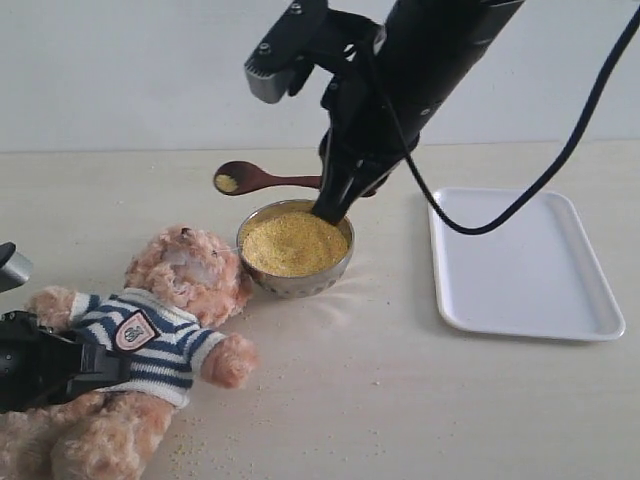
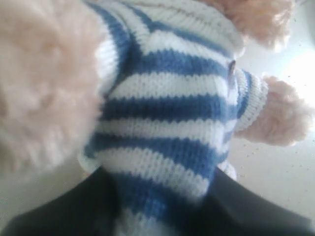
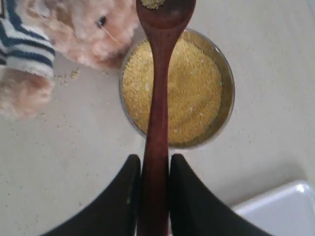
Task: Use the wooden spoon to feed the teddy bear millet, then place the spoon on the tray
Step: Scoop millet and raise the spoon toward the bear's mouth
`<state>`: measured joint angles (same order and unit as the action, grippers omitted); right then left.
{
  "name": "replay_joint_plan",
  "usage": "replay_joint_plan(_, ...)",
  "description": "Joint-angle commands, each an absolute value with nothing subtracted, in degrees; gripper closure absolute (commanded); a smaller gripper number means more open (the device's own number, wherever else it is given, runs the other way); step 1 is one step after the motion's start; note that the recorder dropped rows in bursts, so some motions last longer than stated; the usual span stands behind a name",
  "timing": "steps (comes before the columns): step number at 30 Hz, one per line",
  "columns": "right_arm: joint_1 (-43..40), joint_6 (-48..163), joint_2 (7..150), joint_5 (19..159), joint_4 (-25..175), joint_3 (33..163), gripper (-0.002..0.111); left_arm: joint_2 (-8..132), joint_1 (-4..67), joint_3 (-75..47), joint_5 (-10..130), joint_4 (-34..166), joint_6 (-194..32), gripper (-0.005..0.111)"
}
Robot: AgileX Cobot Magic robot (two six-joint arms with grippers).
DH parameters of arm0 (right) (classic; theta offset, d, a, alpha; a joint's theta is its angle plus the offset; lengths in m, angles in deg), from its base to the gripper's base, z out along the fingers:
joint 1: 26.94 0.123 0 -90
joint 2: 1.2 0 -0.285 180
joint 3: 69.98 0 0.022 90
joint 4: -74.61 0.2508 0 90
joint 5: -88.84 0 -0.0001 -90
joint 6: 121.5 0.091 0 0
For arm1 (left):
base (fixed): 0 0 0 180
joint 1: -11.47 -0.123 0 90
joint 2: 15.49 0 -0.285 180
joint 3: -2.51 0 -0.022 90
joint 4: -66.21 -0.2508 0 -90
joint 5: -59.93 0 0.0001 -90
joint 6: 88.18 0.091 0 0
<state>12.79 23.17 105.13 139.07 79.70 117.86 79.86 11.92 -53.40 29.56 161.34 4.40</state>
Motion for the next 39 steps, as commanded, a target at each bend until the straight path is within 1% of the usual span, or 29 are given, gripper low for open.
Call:
replay_joint_plan(1, 16.8, 22.7, 104.4, 134.1, 80.0, 118.1, 0.108, 80.6, 11.8, -53.4, 28.4, 161.6, 5.3, 0.102)
replay_joint_plan(8, 20.0, 22.6, 104.4, 132.7, 78.1, 118.1, 0.108, 80.6, 11.8, -53.3, 26.1, 163.4, 6.4, 0.102)
replay_joint_plan(11, 21.3, 23.1, 104.4, 132.8, 73.7, 118.1, 0.108, 80.5, 11.8, -53.3, 25.2, 166.2, 8.5, 0.102)
replay_joint_plan(19, 24.5, 28.5, 104.4, 133.6, 60.6, 118.1, 0.108, 77.7, 11.8, -52.4, 25.9, 166.2, 9.8, 0.102)
replay_joint_plan(24, 25.1, 28.5, 104.4, 137.1, 59.4, 118.1, 0.108, 77.1, 11.8, -51.7, 27.3, 166.2, 9.4, 0.102)
replay_joint_plan(33, 25.1, 29.5, 104.4, 136.7, 55.6, 118.1, 0.108, 77.1, 11.8, -51.7, 27.0, 166.2, 9.2, 0.102)
replay_joint_plan(39, 25.3, 24.7, 106.1, 138.2, 55.4, 118.1, 0.108, 77.1, 11.8, -51.7, 26.7, 166.2, 9.2, 0.102)
